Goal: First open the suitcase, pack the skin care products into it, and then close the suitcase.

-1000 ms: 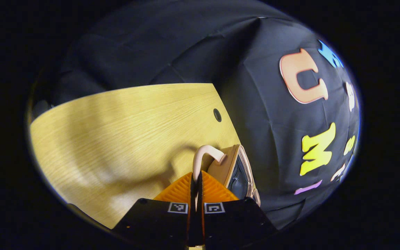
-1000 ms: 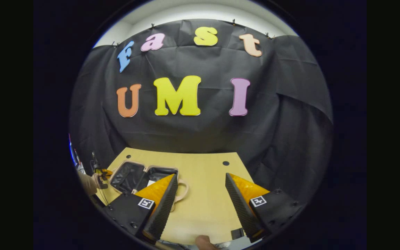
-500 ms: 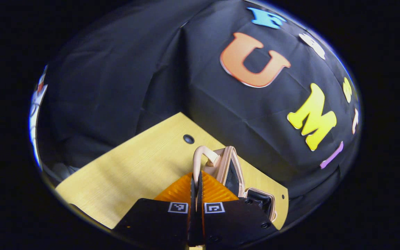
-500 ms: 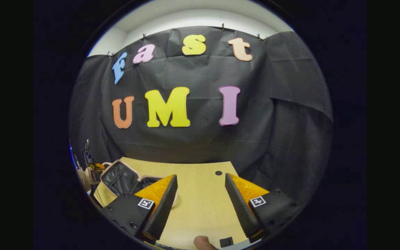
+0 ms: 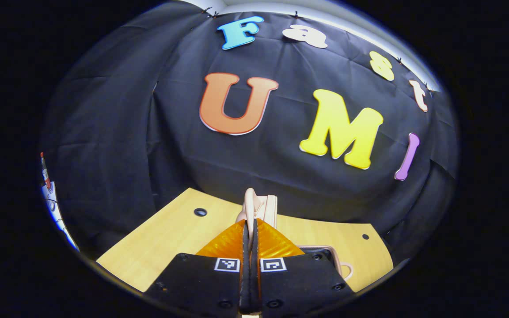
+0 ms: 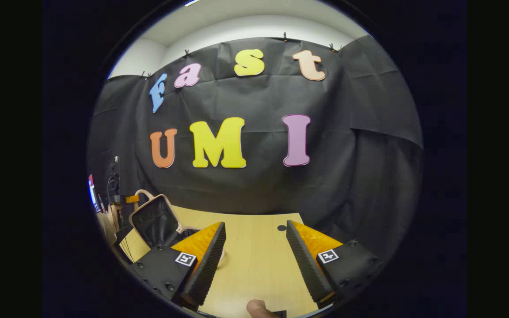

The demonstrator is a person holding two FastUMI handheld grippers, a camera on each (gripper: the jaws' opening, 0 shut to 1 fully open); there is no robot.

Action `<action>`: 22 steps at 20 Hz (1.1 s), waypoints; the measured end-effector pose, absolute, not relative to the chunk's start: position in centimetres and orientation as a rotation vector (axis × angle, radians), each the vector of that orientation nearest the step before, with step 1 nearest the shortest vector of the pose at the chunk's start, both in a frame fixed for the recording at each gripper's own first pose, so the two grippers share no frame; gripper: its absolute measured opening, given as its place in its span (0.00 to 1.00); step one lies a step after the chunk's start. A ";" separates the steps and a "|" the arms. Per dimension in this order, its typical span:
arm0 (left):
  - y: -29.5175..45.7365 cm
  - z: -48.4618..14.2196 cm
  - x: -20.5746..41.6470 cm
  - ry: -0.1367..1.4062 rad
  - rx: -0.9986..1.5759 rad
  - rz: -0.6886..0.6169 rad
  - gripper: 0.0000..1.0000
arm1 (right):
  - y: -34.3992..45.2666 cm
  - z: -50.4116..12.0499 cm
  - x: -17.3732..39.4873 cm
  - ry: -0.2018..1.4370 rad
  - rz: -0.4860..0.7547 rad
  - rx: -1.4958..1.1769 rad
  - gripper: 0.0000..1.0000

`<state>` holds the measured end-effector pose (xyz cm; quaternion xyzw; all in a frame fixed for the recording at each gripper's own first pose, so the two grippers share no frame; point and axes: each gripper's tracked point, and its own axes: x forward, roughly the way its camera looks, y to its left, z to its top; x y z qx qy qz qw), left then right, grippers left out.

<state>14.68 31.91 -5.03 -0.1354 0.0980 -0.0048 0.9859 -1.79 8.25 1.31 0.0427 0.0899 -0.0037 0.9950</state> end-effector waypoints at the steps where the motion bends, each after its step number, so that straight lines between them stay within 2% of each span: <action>1: 30.3 -4.6 14.5 0.185 -0.264 -0.032 0.03 | 8.0 1.3 -1.7 0.177 0.002 0.071 0.81; 10: 17.7 -5.1 13.2 0.185 -0.293 -0.190 0.03 | 4.7 1.2 -1.9 0.145 0.082 -0.023 0.81; 11: 16.4 -5.4 13.2 0.194 -0.292 -0.202 0.03 | 4.2 1.1 -1.8 0.147 0.088 -0.019 0.77; 13: 13.8 -6.1 13.4 0.214 -0.280 -0.226 0.03 | 3.5 0.5 -1.4 0.160 0.099 -0.015 0.81; 14: 12.3 -6.7 13.4 0.229 -0.276 -0.242 0.03 | 3.3 0.1 -1.3 0.168 0.105 -0.016 0.77; 15: 10.8 -7.4 13.5 0.247 -0.271 -0.259 0.03 | 2.9 -0.3 -1.2 0.175 0.109 -0.018 0.81; 16: 9.5 -8.2 13.2 0.263 -0.264 -0.277 0.03 | 2.5 -0.7 -1.1 0.184 0.114 -0.021 0.77; 20: 4.1 -11.9 13.3 0.350 -0.231 -0.347 0.03 | 0.7 -2.3 -1.0 0.218 0.119 -0.028 0.77; 22: 2.1 -14.2 13.4 0.397 -0.212 -0.363 0.03 | 0.0 -3.2 -0.9 0.240 0.118 -0.016 0.81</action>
